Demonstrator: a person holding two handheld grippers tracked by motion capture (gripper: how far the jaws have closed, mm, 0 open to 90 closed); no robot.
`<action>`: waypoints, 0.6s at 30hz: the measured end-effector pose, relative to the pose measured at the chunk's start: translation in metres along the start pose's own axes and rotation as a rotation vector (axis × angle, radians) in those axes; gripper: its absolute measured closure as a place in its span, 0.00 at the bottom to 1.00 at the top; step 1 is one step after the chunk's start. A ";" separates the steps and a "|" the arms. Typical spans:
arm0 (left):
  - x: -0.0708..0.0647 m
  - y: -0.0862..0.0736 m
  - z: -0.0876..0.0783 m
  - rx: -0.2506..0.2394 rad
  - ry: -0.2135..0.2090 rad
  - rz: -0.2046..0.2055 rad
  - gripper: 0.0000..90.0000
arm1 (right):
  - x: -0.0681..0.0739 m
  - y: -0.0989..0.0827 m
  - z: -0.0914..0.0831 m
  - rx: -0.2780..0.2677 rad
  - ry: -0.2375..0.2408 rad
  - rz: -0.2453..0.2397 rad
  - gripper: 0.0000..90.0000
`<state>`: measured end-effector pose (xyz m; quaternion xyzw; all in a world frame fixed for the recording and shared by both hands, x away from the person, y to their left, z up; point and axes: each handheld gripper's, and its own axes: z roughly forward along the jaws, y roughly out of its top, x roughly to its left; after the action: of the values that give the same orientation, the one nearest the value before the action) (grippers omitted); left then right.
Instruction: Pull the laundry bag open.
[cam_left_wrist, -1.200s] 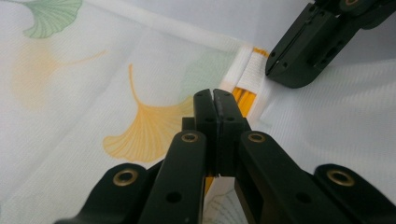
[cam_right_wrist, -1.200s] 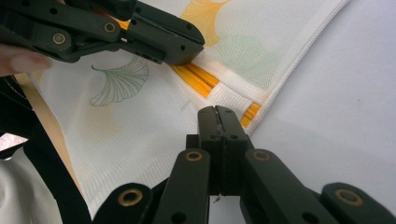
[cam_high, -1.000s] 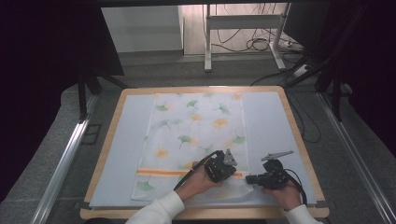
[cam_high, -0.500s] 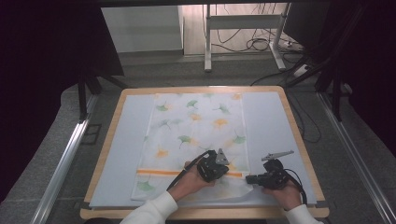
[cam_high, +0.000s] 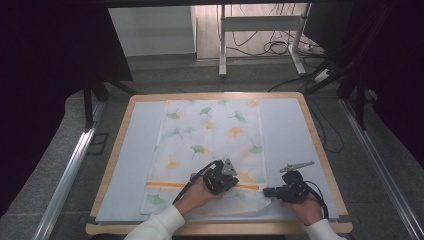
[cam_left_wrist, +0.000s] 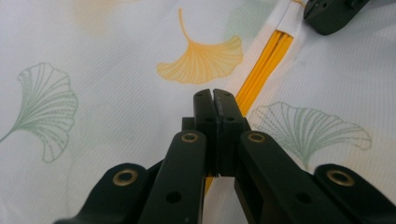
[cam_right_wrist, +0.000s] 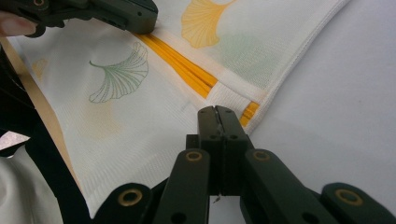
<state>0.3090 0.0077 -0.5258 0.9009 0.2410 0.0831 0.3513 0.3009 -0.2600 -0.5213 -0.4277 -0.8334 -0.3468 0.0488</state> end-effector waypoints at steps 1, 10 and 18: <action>0.001 -0.001 -0.001 0.001 0.002 -0.004 1.00 | 0.000 0.000 0.000 0.000 0.000 -0.001 1.00; 0.007 -0.010 -0.008 -0.002 0.004 -0.045 1.00 | 0.000 0.000 0.000 0.003 -0.001 -0.005 1.00; 0.009 -0.013 -0.012 0.013 0.015 -0.040 1.00 | 0.000 0.000 0.000 0.002 0.005 -0.004 1.00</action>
<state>0.3077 0.0274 -0.5257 0.8975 0.2623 0.0813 0.3452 0.3013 -0.2601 -0.5212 -0.4250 -0.8345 -0.3470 0.0505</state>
